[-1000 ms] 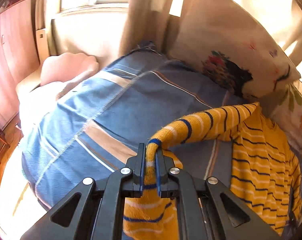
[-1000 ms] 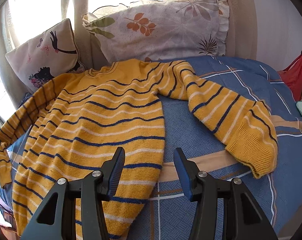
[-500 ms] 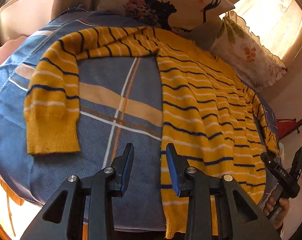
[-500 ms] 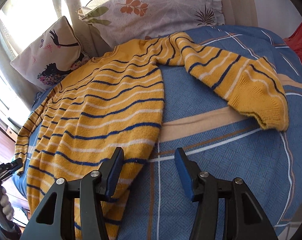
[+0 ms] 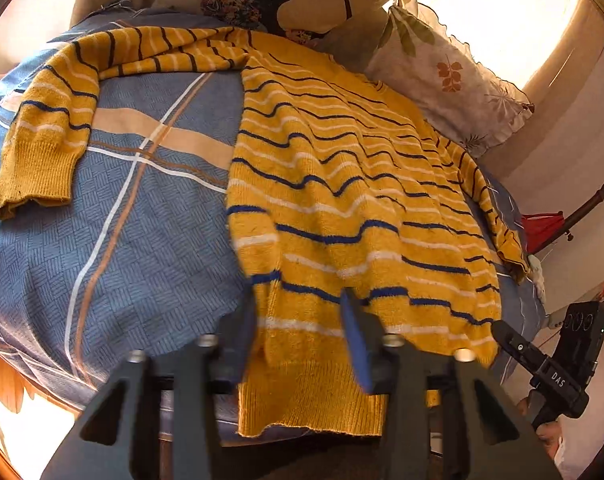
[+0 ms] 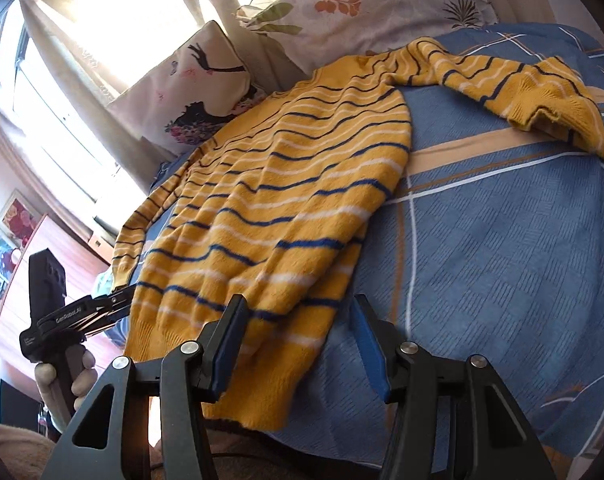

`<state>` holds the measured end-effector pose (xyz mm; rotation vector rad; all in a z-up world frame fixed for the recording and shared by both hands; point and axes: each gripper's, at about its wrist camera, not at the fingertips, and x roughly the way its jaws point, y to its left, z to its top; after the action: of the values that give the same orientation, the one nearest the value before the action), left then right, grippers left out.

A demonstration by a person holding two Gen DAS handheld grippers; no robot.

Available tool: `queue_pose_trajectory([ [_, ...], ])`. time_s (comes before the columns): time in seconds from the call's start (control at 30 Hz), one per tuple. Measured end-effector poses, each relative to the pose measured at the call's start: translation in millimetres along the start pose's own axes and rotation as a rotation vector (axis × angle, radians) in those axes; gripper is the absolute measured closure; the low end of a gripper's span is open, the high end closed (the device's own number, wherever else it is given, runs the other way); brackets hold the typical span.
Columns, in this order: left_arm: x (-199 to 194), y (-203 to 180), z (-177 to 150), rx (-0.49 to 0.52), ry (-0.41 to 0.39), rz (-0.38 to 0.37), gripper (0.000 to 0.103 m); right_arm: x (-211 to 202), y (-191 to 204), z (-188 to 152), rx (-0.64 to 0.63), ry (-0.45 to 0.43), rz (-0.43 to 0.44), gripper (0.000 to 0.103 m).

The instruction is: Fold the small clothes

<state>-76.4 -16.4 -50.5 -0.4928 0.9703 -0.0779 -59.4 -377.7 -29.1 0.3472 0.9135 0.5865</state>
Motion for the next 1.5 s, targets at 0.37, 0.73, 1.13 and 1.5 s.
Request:
queue_pose_trajectory([
  [0.37, -100.3, 7.4, -5.5, -0.013, -0.185, 0.011, 0.094, -77.4, 3.6, 1.1, -0.009, -0.135, 0.074, 0.102],
  [0.73, -105.0, 13.5, -10.1, 0.046, -0.29, 0.143, 0.088, -112.2, -38.3, 19.0, 0.065, -0.331, -0.223, 0.005],
  [1.13, -103.3, -26.3, 35.1, 0.145, -0.464, 0.164, 0.045, -108.4, -53.1, 91.4, 0.047, -0.396, -0.285, 0.035],
  [1.5, -49.0, -21.7, 56.8, 0.095, -0.317, 0.164, 0.045, -69.3, -68.4, 80.8, -0.394, -0.184, -0.642, 0.04],
])
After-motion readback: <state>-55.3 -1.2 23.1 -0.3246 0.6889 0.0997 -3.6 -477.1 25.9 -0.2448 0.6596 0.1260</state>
